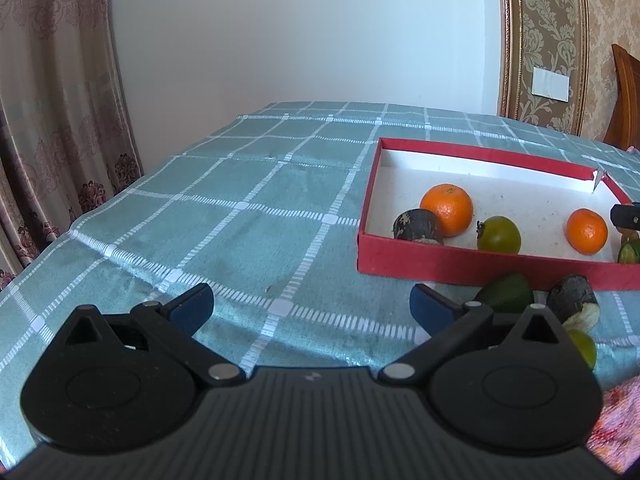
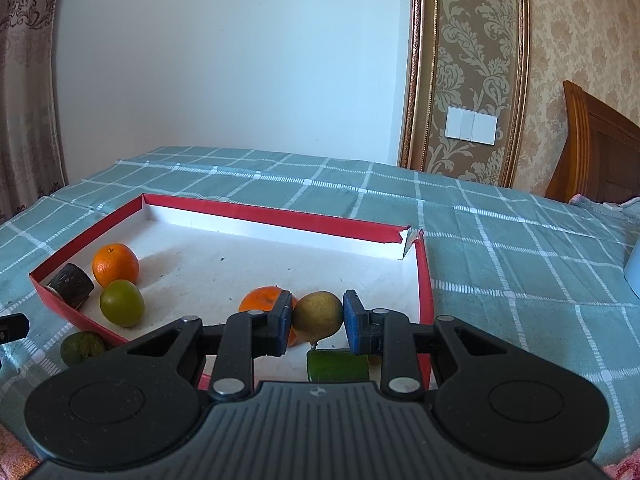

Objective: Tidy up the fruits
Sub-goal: 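Carry the brown fruit into the red box and open the right gripper, then move the left gripper toward the green tomato beside the box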

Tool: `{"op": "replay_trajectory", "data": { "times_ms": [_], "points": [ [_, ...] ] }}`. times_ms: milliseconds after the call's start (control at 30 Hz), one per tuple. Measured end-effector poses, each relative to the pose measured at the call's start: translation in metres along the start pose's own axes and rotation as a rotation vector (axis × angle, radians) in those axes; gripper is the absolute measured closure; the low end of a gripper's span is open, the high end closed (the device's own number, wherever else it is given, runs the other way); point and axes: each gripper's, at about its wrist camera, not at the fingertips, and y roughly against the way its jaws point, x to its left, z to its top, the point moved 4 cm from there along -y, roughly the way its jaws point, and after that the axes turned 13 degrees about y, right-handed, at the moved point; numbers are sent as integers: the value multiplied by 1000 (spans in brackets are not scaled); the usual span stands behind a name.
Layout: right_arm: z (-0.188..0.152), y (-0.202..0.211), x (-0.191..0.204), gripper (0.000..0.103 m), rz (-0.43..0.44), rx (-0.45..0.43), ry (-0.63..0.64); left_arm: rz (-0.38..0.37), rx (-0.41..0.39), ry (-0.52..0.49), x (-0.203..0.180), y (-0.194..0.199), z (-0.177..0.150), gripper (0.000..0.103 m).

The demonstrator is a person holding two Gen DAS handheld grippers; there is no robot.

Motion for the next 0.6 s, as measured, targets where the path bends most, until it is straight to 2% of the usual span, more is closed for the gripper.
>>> {"op": "replay_trajectory", "data": {
  "times_ms": [433, 500, 533, 567, 600],
  "points": [
    [0, -3, -2, 74, -19, -9, -12, 3, 2, -2, 0, 0, -1, 0],
    [0, -2, -3, 69, -25, -18, -13, 4, 3, -2, 0, 0, -1, 0],
    [0, -1, -4, 60, -31, -25, -13, 5, 3, -1, 1, 0, -1, 0],
    [1, 1, -4, 47, -37, -34, -15, 5, 2, -1, 1, 0, -1, 0],
    [1, 4, -5, 40, -43, -45, -20, 5, 2, 0, 1, 1, -1, 0]
  ]
}}
